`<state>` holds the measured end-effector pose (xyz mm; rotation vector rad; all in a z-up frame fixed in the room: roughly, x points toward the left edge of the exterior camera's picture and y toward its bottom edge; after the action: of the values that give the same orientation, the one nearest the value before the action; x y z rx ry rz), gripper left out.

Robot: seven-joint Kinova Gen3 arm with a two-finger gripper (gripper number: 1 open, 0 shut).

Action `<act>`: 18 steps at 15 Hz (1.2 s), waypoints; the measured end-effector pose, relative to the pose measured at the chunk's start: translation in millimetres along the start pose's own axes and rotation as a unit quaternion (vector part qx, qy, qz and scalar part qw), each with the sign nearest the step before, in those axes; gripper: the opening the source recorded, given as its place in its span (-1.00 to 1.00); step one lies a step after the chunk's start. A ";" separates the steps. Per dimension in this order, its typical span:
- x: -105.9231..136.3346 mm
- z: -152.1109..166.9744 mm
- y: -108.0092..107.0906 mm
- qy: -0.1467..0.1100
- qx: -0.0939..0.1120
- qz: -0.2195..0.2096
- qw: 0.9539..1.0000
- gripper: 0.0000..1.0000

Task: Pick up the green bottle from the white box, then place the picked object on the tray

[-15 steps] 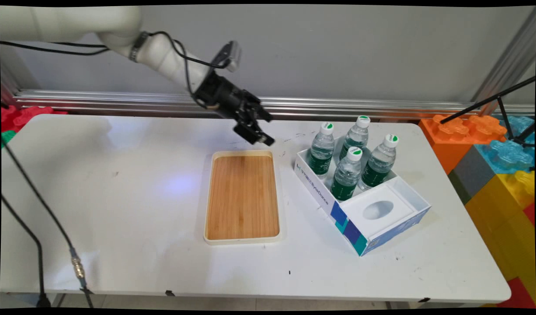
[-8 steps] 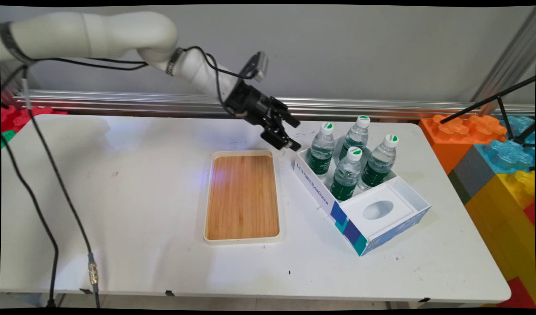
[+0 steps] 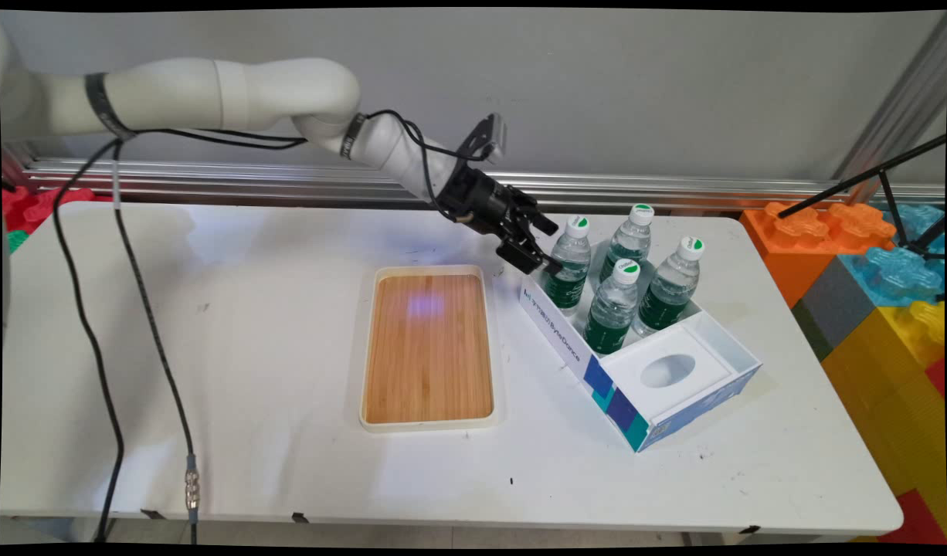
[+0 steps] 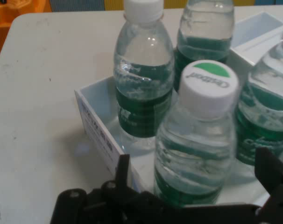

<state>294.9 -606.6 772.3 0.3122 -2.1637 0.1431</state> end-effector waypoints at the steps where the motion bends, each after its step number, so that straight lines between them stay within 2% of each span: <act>1: -1.5 5.4 -2.1 0.002 0.000 -0.002 1.000 1.00; 12: -11.7 38.0 -8.3 0.018 -0.019 -0.022 0.999 1.00; 13: -11.9 39.2 -7.0 0.018 -0.022 -0.019 0.999 -1.00; 18: -12.1 37.2 -1.3 0.019 -0.028 -0.003 0.999 -1.00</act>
<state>272.5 -613.9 741.1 0.2823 -2.1240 0.0832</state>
